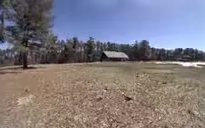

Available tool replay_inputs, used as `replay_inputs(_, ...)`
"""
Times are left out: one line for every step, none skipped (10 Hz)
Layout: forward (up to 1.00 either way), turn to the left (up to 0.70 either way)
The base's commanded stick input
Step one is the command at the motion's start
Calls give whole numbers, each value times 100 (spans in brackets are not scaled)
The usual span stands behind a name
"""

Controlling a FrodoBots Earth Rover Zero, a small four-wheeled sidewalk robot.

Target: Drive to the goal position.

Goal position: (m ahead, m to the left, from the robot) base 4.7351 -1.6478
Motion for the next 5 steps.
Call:
replay_inputs(70,-5)
replay_inputs(70,0)
replay_inputs(70,0)
replay_inputs(70,0)
replay_inputs(70,0)
